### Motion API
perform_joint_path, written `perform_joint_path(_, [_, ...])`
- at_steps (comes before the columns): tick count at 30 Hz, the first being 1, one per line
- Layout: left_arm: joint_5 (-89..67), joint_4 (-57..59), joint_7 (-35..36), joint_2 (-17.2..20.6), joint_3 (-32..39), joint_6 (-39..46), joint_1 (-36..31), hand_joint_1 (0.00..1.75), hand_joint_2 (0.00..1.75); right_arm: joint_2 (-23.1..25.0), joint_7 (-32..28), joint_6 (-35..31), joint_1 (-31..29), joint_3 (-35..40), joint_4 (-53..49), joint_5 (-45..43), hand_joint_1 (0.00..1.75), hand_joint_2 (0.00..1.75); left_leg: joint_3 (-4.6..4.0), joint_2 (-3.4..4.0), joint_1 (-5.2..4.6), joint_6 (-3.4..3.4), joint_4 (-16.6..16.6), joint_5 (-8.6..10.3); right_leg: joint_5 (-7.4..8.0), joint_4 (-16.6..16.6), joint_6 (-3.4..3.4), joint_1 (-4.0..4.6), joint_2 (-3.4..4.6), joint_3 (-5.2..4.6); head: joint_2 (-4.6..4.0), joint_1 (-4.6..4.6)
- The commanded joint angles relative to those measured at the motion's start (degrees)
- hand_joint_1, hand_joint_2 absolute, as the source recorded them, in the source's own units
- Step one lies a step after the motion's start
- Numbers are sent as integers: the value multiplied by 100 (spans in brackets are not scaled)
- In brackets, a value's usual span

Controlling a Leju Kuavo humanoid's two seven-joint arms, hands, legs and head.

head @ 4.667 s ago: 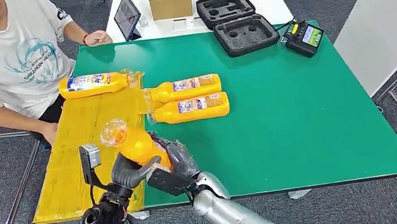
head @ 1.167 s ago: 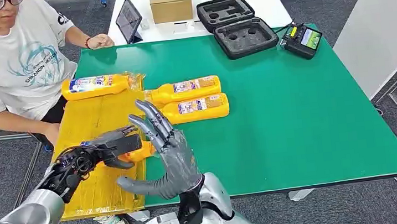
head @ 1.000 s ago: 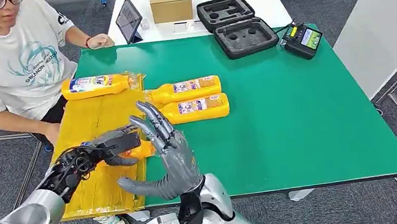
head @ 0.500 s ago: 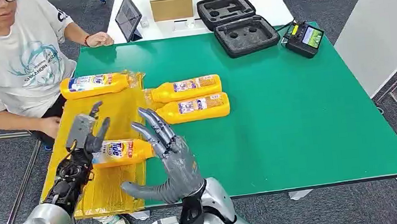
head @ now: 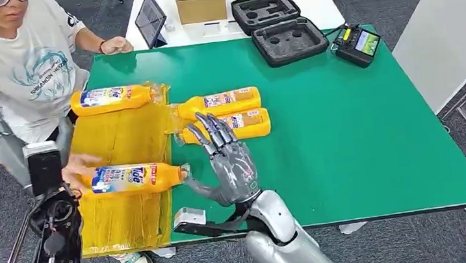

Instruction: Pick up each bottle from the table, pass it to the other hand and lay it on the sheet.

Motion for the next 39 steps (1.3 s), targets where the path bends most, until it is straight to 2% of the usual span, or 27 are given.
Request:
perform_joint_path(1, [125,-1426,33,-572,922,-4,305,0,175,-533,1276,268,-742,-529,1288,910,0,175,10,-2,10,-5,2,-7,-4,-5,-3,9,2,14,0,2])
perform_joint_path(3, [670,-1355,33,-521,953,-4,474,0,175,-706,1560,533,-1081,-727,1825,1067,0,175,20,0,10,-4,-2,-8,-4,-9,-3,9,5,24,0,0])
perform_joint_path(5, [936,-1259,33,-451,861,-4,585,0,175,-650,1664,304,-1241,-843,2216,1244,0,175,23,4,-1,-1,-11,-2,-1,-10,-1,-2,8,21,0,2])
perform_joint_path(6, [1017,-1221,33,-390,801,-4,669,0,175,-795,1693,441,-1488,-893,2463,1120,0,175,36,8,2,-3,-11,-7,-2,-14,-2,1,15,35,0,0])
perform_joint_path(8, [982,-1150,33,-432,777,-4,677,0,175,-823,1693,411,-1575,-955,2528,1156,0,175,25,3,3,-4,-4,-7,-3,-8,-3,3,11,25,0,2])
perform_joint_path(14, [1081,-1018,33,-502,843,-4,778,0,175,-552,1228,127,-1531,-1079,2443,932,0,175,20,-2,1,-5,-4,-7,-8,-3,-4,1,3,20,0,2])
perform_joint_path(39, [1540,-685,33,-392,640,-4,983,0,175,-416,897,-12,-1378,-1079,2087,715,0,175,18,-9,7,-7,-1,-10,-12,-2,-6,5,-1,22,0,2])
